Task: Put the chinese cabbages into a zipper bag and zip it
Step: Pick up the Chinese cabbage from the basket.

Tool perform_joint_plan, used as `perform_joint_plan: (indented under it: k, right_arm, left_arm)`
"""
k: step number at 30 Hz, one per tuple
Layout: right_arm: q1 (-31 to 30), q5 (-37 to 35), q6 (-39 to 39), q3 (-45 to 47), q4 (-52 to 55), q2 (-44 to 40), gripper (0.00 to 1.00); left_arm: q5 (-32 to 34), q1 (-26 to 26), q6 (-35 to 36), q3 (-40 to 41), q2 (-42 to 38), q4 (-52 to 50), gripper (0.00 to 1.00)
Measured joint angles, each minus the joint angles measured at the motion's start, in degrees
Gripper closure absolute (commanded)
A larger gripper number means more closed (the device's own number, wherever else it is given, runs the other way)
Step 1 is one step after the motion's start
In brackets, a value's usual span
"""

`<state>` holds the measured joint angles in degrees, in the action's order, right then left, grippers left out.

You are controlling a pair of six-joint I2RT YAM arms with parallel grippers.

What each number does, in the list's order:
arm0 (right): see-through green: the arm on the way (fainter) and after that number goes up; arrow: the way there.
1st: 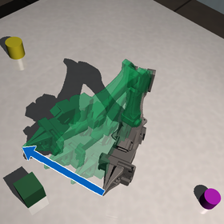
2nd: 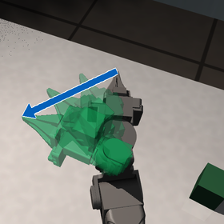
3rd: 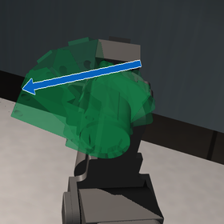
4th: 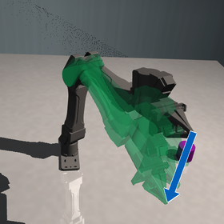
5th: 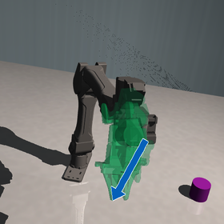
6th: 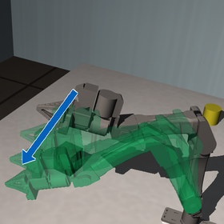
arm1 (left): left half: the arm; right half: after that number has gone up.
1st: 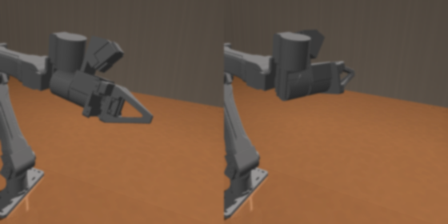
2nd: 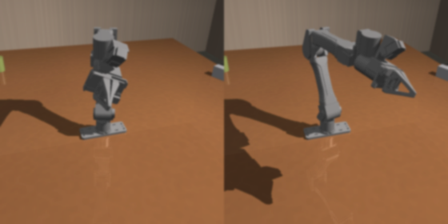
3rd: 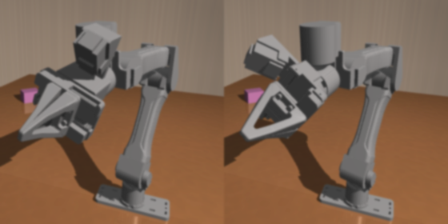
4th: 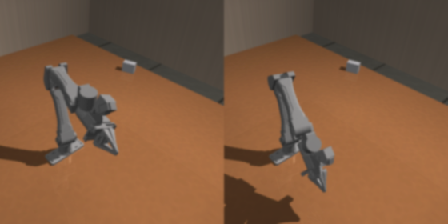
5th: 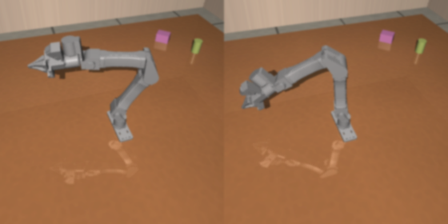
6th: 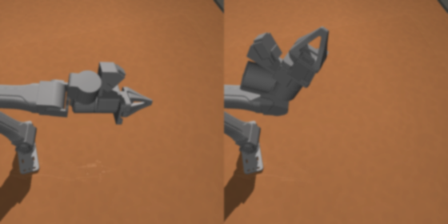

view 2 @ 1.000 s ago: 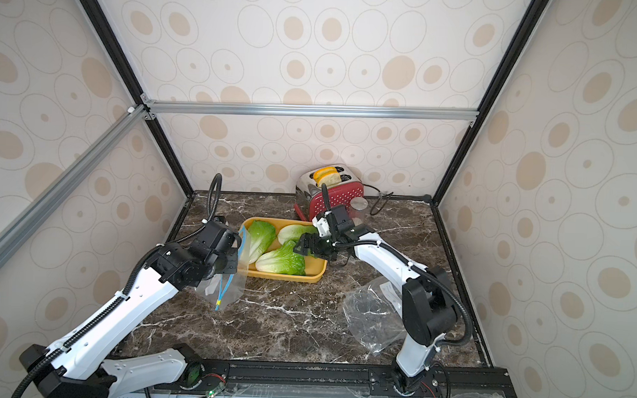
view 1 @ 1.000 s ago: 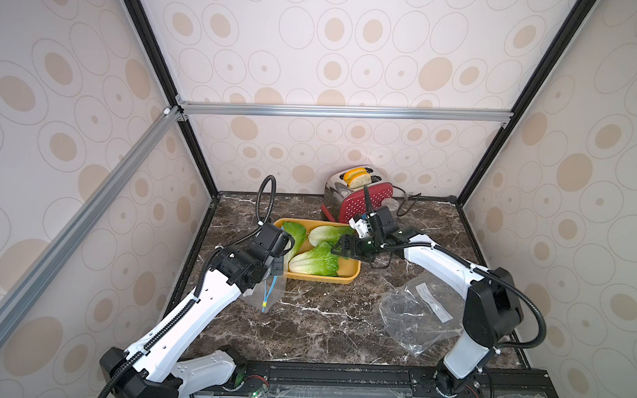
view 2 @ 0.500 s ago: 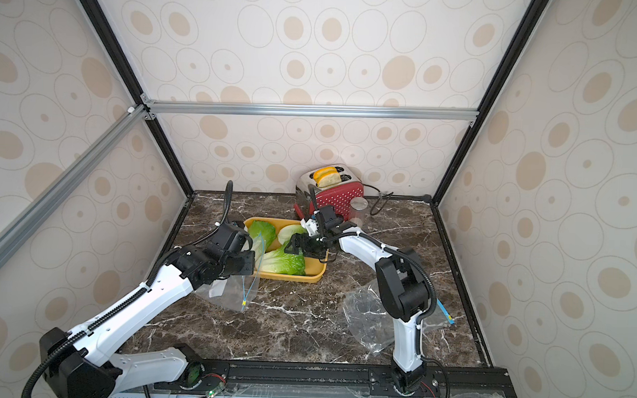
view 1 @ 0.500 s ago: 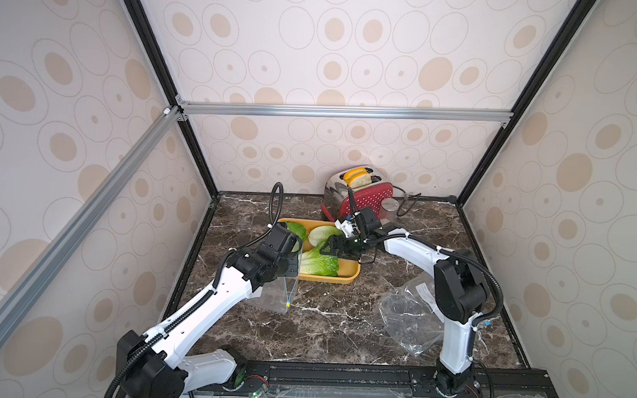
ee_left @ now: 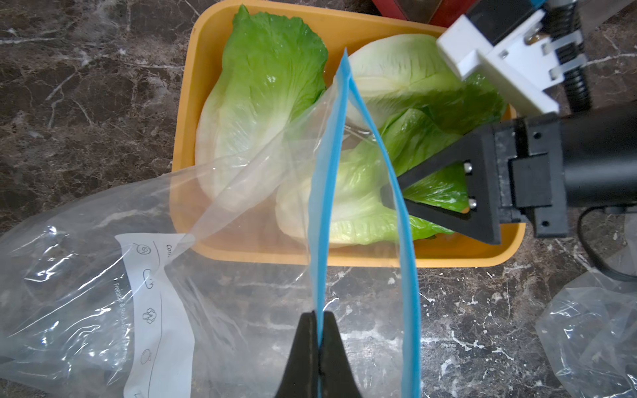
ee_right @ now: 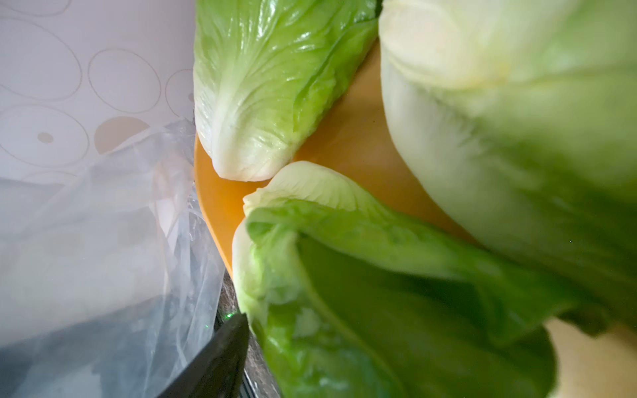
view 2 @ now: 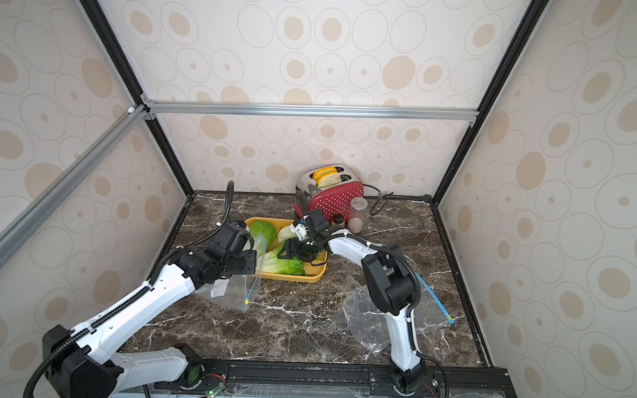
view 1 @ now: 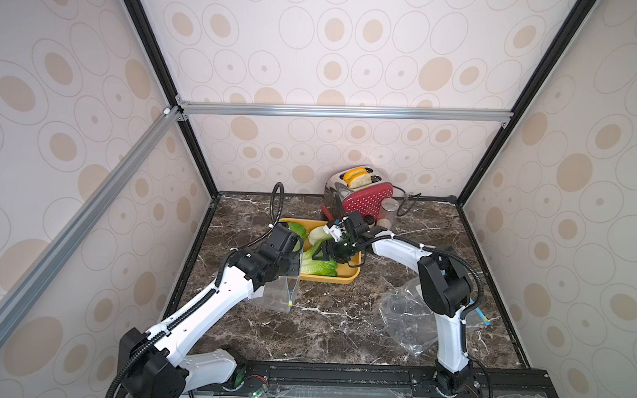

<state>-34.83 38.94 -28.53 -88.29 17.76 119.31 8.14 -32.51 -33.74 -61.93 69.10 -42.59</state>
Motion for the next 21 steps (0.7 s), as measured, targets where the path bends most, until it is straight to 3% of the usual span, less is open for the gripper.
perform_joint_plan:
  k: [11, 21]
  right_arm:
    - [-0.2, 0.33, -2.43, 2.6, -3.74, -2.19, 0.83]
    - [0.0, -0.85, -6.1, 5.66, -5.64, -9.25, 1.0]
  left_arm:
    - [2.36, 0.0, -0.07, 0.0, -0.98, -1.01, 1.0]
    - [4.22, 0.0, 0.13, -1.2, -1.73, -5.7, 1.0]
